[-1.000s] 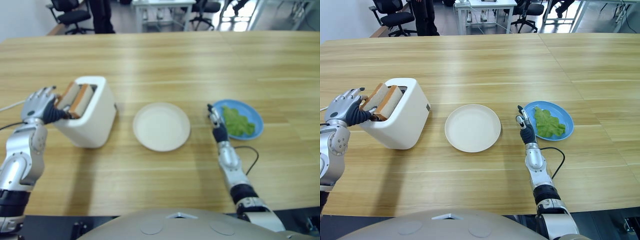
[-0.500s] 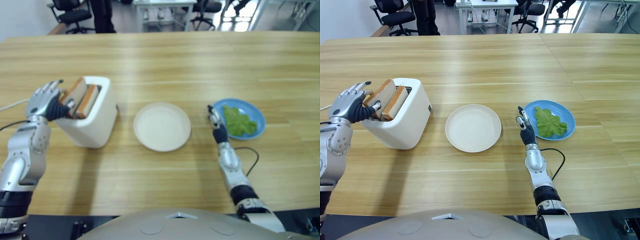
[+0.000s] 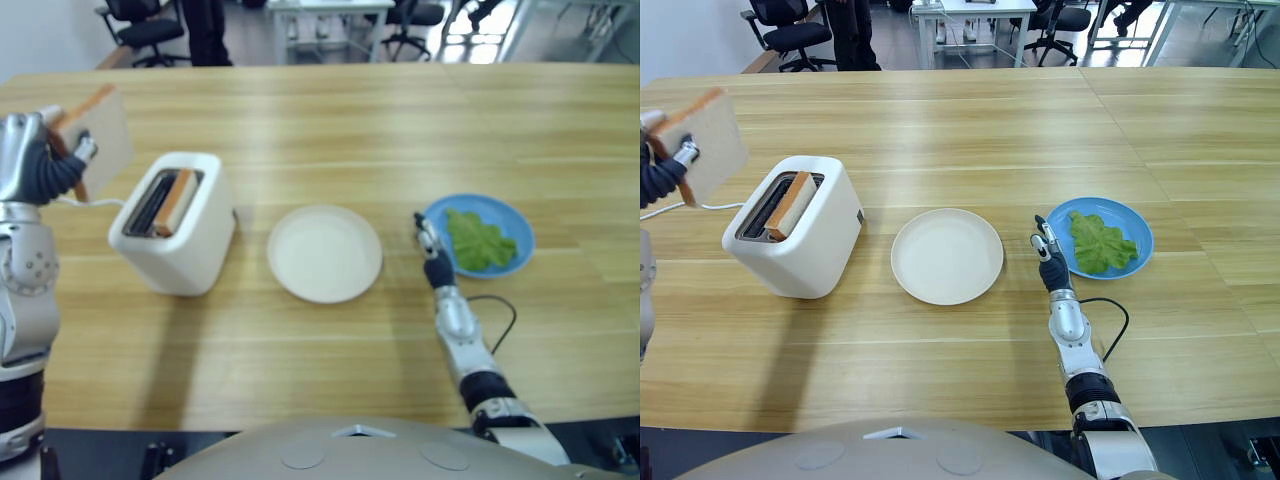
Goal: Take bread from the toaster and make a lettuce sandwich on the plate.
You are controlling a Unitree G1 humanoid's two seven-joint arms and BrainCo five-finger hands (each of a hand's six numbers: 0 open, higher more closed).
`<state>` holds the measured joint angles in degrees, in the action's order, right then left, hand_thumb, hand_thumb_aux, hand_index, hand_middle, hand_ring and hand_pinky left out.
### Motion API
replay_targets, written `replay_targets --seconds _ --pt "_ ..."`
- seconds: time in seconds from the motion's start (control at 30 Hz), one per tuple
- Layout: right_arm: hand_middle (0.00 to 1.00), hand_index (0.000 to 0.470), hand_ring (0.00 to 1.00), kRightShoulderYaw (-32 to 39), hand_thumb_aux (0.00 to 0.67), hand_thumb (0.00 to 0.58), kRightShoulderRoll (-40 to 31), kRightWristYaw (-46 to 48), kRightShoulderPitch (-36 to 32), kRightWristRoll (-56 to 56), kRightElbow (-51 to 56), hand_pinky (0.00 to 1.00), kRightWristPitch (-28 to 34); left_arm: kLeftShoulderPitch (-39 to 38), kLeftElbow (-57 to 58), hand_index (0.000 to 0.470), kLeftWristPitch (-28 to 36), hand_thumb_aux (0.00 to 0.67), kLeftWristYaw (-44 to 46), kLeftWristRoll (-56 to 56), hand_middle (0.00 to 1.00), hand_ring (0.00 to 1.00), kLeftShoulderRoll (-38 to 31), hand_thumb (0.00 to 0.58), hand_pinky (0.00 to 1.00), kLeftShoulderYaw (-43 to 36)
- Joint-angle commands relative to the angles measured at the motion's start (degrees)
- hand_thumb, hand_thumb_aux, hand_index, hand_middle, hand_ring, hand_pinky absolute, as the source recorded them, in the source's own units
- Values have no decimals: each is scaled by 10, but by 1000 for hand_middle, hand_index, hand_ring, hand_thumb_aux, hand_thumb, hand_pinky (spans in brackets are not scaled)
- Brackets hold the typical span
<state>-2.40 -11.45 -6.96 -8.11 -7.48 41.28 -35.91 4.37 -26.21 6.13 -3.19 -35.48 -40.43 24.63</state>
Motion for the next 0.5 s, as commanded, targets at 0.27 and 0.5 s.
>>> replay_targets --seconds 0.27,0.5 --pt "0 0 0 -15 0 0 11 7 25 31 -77 0 -25 47 -77 460 -47 670 40 114 1000 1000 91 580 1000 -85" --pt "0 0 0 -37 0 0 17 10 56 62 -216 0 -30 37 -52 460 -26 670 88 168 1000 1000 191 580 1000 -212"
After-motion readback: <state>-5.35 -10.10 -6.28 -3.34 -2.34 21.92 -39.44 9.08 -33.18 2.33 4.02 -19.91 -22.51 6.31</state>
